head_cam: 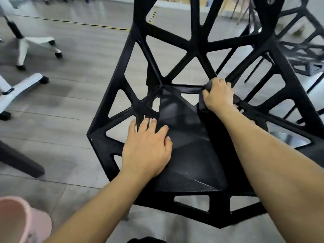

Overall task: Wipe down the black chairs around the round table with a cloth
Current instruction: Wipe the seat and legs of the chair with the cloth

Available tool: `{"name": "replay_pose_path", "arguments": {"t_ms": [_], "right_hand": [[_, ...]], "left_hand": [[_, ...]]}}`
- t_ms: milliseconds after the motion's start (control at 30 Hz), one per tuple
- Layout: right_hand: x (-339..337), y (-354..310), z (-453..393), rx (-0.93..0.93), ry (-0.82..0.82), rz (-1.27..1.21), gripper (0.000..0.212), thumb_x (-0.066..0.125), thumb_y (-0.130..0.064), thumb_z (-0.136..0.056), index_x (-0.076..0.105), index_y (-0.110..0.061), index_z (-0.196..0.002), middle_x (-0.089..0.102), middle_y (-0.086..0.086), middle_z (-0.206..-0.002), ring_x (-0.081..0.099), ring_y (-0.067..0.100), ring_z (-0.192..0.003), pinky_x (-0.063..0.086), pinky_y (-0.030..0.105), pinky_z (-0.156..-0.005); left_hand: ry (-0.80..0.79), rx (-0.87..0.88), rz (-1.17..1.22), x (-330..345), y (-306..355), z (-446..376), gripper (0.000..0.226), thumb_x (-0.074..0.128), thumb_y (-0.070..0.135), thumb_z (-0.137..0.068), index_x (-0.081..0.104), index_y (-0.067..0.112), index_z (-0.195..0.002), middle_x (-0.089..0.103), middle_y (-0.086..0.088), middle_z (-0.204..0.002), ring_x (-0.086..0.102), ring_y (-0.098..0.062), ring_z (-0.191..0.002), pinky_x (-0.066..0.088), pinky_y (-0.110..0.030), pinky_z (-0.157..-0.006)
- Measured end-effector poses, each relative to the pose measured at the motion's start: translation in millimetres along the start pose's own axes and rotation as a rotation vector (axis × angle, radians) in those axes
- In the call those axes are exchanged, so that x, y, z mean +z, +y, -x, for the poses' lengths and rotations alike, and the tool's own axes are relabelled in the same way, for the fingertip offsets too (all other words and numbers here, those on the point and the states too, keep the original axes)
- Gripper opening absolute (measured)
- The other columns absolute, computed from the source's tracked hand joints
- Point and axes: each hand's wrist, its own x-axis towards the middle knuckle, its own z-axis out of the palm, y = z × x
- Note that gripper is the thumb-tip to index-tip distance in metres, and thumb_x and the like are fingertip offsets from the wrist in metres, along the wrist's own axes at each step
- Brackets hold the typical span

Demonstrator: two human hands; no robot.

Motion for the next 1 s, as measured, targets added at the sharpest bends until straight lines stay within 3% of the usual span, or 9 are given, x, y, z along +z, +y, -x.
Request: {"name": "replay_pose_path", "arguments": {"t_ms": [167, 233, 400, 633, 833, 1000], "right_hand": [[20.9, -102.0, 12.2, -0.326, -0.179, -0.292, 0.033, 0.058, -0.029, -0.092, 0.057, -0.008, -0.117, 0.058, 0.017, -0.119, 0.054, 0.041, -0.111, 0.044, 0.049, -0.093], [21.5, -128.2, 8.7, -0.315, -0.175, -0.361, 0.031, 0.058, -0.030, -0.093, 0.057, -0.009, -0.116, 0.059, 0.017, -0.118, 0.055, 0.041, -0.110, 0.043, 0.046, -0.091], [18.6, -121.2, -8.6, -0.302, -0.256, -0.402, 0.031, 0.057, -0.029, -0.096, 0.058, -0.012, -0.122, 0.058, 0.013, -0.124, 0.056, 0.033, -0.115, 0.039, 0.033, -0.089], [17.1, -102.4, 18.5, -0.494, -0.214, -0.260, 0.035, 0.059, -0.026, -0.090, 0.057, -0.014, -0.123, 0.059, 0.011, -0.119, 0.055, 0.035, -0.113, 0.044, 0.046, -0.096], [-3.3, -4.8, -9.3, -0.165, -0.095, 0.164, 0.039, 0.059, -0.029, -0.094, 0.051, -0.007, -0.124, 0.053, 0.019, -0.130, 0.048, 0.042, -0.120, 0.039, 0.051, -0.097], [-10.0, 15.4, 4.7, -0.107, -0.085, 0.101, 0.038, 0.058, -0.028, -0.092, 0.053, -0.008, -0.125, 0.054, 0.019, -0.129, 0.048, 0.045, -0.118, 0.038, 0.053, -0.100]], "left_hand": [[-0.015, -0.005, 0.026, -2.6, -0.7, 0.4, 0.057, 0.019, 0.044, -0.096, 0.057, 0.027, -0.136, 0.050, -0.010, -0.149, 0.043, -0.026, -0.138, 0.019, -0.054, -0.119], [-0.017, -0.002, 0.032, -3.2, -1.1, -0.6, 0.058, 0.019, 0.043, -0.096, 0.056, 0.027, -0.137, 0.049, -0.011, -0.150, 0.043, -0.026, -0.138, 0.018, -0.054, -0.119], [-0.008, -0.005, 0.042, -2.8, -3.7, -1.7, 0.057, 0.019, 0.042, -0.097, 0.057, 0.024, -0.135, 0.049, -0.011, -0.150, 0.043, -0.028, -0.136, 0.017, -0.055, -0.120], [-0.002, -0.009, 0.045, -1.3, -4.3, -0.5, 0.057, 0.019, 0.041, -0.096, 0.058, 0.025, -0.134, 0.051, -0.010, -0.148, 0.044, -0.026, -0.136, 0.017, -0.054, -0.121], [0.008, -0.017, 0.068, 0.0, -4.6, 1.3, 0.055, 0.020, 0.040, -0.096, 0.058, 0.027, -0.133, 0.052, -0.007, -0.146, 0.042, -0.023, -0.137, 0.016, -0.050, -0.123], [0.008, -0.032, 0.067, 1.7, -3.6, -0.6, 0.057, 0.017, 0.040, -0.095, 0.056, 0.029, -0.136, 0.052, -0.005, -0.147, 0.040, -0.021, -0.139, 0.015, -0.050, -0.123]]}}
